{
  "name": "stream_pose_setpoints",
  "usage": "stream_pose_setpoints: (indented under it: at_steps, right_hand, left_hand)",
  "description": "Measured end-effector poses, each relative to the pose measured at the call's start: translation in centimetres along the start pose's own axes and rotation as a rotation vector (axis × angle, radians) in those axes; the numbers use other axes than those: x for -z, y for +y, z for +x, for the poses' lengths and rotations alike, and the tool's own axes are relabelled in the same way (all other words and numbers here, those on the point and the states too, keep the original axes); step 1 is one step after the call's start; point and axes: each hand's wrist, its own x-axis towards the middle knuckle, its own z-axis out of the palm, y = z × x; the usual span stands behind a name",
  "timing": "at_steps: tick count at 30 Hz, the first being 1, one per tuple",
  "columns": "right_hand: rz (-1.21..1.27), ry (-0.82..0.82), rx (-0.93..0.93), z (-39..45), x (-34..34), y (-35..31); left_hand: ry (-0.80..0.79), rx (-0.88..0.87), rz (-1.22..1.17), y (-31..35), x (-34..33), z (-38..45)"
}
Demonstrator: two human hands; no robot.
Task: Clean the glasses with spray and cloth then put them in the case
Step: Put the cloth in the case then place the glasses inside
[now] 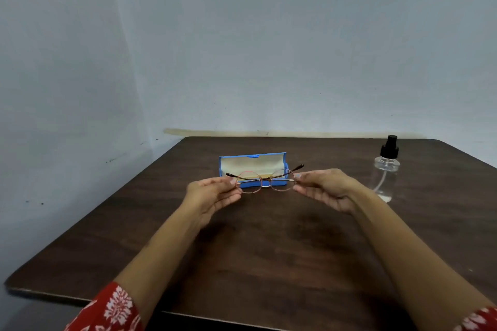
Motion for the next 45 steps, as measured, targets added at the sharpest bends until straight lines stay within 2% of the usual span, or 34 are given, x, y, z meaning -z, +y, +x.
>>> stream_pose_setpoints:
  at_steps: [2,5,10,13,17,19,26,33,38,42,45]
  right_hand:
    - [0.057,-0.045,0.015,0.7,-0.8,0.5]
    - [0.001,-0.054,0.123,1.6,-1.4,1.3]
    - [-0.338,0.119,0.313,3.4,-2.1,2.0]
    - [-0.452,0.224,0.366,4.3,-2.2,2.3]
    - [-0.523,0.314,0.374,5.2,-2.2,2.9]
    - [-0.608,0.370,0.420,5.7,-2.2,3.1]
    - [-0.842,0.436,0.427,7.1,-2.7,3.4]
    - [-0.920,0.442,0.461,7.4,-2.7,3.3]
    - [-0.950,0.466,0.497,6.9,-2.9,3.5]
    - [-0.713,0.646,0.556,6.1,-3.4,3.6]
    - [-0.628,0.538,0.505,6.4,-3.6,3.9]
  left_hand:
    - [0.055,0.029,-0.050,0.3,0.5,0.7]
    - [0.083,0.037,-0.105,0.6,0.6,1.4]
    - [0.095,0.025,-0.151,1.1,0.4,2.4]
    - [0.137,-0.062,0.016,0.6,0.4,3.0]
    - [0.310,-0.288,0.452,-0.2,0.1,4.6]
    - [0.359,-0.358,0.574,-0.3,-0.1,5.3]
    - [0.476,-0.428,0.986,-0.9,-0.1,6.8]
    - [0.404,-0.455,1.200,-1.1,-0.1,6.8]
    - [0.423,-0.520,1.089,-1.3,0.2,6.6]
    - [0.503,-0.615,0.808,-1.3,0.0,6.6]
    - [0.441,-0.504,0.562,-1.2,-0.5,7.3]
